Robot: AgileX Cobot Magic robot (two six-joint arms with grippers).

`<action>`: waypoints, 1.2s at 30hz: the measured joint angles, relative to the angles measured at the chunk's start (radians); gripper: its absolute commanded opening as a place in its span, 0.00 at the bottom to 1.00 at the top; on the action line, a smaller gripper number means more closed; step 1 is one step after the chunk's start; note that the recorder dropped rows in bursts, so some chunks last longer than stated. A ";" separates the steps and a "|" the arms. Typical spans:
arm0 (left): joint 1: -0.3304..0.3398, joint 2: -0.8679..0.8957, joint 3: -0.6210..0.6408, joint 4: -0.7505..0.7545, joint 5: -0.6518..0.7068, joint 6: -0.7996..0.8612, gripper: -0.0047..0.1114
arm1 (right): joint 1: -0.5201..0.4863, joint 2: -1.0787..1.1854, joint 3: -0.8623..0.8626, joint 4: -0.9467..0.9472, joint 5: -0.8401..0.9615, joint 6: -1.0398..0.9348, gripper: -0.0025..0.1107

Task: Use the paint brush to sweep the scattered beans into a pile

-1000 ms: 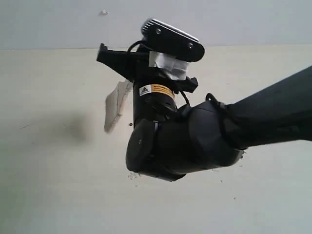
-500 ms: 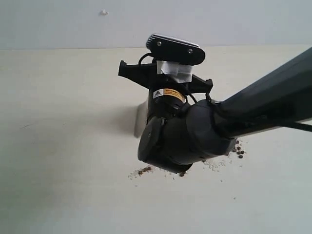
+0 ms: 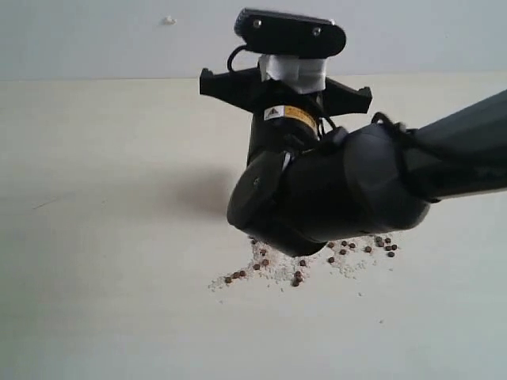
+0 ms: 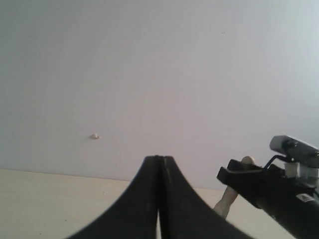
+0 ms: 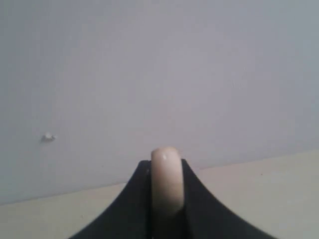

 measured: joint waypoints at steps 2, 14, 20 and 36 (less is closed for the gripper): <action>0.000 0.000 0.000 0.000 0.000 0.000 0.04 | 0.009 -0.050 0.002 0.000 0.000 0.000 0.02; 0.000 0.000 0.000 0.000 0.000 0.000 0.04 | 0.159 -0.209 0.421 -0.369 -0.002 0.674 0.02; 0.000 0.000 0.000 0.000 0.000 0.000 0.04 | 0.160 -0.108 0.435 -0.352 0.054 0.632 0.02; 0.000 0.000 0.000 0.000 0.000 0.000 0.04 | 0.160 -0.132 0.435 -0.075 -0.030 0.159 0.02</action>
